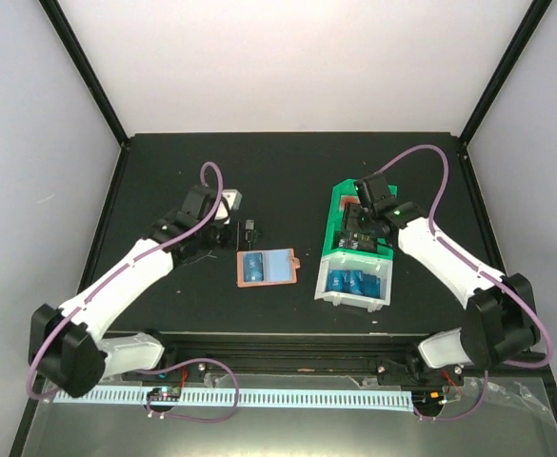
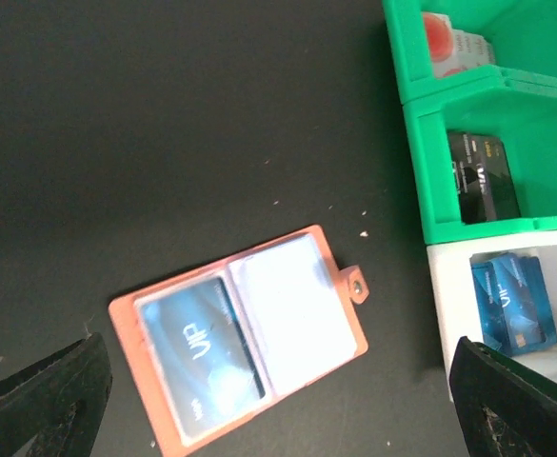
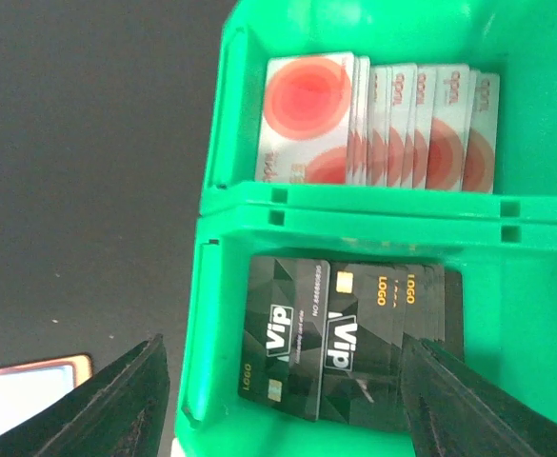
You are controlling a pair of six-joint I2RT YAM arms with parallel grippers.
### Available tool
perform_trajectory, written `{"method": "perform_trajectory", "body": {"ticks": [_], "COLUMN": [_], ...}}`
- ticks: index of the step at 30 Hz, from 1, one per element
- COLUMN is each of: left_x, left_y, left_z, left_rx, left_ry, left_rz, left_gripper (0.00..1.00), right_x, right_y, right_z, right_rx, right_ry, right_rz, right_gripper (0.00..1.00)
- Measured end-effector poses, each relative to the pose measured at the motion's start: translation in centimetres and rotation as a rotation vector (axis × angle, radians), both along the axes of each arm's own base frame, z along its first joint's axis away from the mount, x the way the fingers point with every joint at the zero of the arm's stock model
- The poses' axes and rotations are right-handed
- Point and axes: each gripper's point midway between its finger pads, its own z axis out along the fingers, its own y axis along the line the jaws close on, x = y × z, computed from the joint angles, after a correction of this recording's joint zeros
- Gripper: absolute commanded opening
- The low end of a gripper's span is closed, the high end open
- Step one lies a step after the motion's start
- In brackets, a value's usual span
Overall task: Put the credit cards into the card holder
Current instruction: Pick up the credit card from the storage box.
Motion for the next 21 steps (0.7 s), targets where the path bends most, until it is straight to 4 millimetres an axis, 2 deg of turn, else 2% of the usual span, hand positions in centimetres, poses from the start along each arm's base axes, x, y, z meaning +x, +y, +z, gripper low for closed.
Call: {"method": "perform_trajectory", "body": {"ticks": [5, 10, 16, 21], "left_x": [1.9, 3.1, 2.7, 3.1], "left_y": [-2.4, -4.6, -5.3, -6.0], "left_z": [-0.5, -3.4, -6.3, -6.7], "left_rx": [-0.009, -0.01, 0.005, 0.01], "left_ry": [0.029, 0.132, 0.228, 0.251], "left_rz": [-0.081, -0.159, -0.208, -0.247], "left_gripper": [0.99, 0.99, 0.97, 0.94], "right_x": [-0.7, -1.8, -1.7, -1.1], "right_y": [-0.6, -1.8, -1.4, -1.0], "right_z": [-2.8, -6.5, -9.2, -10.9], "right_rx": [-0.017, 0.006, 0.061, 0.096], "right_ry": [0.083, 0.191, 0.248, 0.28], "right_rz": [-0.012, -0.06, -0.083, -0.116], "right_gripper": [0.71, 0.72, 0.71, 0.71]}}
